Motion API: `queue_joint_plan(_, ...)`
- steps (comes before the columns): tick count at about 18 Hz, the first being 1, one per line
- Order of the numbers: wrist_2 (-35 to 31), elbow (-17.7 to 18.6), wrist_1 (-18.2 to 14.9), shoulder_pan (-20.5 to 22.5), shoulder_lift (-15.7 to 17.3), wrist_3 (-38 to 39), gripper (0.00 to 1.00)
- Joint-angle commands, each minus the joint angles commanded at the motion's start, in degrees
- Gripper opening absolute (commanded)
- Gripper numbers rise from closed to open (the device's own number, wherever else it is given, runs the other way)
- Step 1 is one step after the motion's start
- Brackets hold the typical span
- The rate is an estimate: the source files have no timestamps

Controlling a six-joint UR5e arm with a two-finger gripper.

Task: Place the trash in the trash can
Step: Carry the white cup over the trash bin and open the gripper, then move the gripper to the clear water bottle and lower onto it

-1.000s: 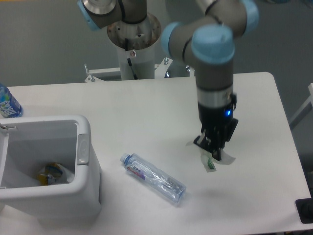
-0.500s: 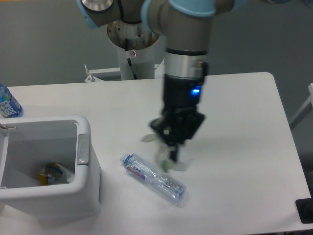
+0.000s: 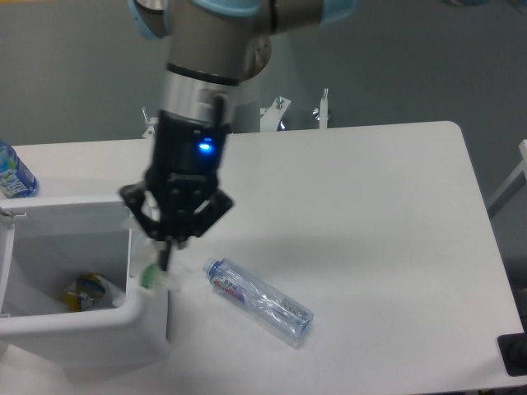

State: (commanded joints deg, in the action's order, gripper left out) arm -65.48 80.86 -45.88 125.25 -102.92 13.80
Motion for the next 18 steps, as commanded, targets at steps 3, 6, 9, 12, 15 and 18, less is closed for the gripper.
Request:
queue_joint_plan(3,0.0,-0.09,0.88,-1.76,-1.14,-0.96,0.38)
queue_joint_plan(6,0.09,0.09,1.59,-2.2,-1.85,-7.46,1.0)
queue_joint_plan(9,0.0,0.53,1.67,-2.29,-1.76,-8.09,1.0)
queue_joint_plan(12,0.0,2.02,1.85,-2.03,-0.8,-7.65,1.0)
queue_joint_plan(15,-0.17,1.94,2.73,0.94,-1.06,-7.3,1.0)
queue_joint_plan(18,-1.31,2.11,2.64,4.28,-2.2,-3.44,1.0)
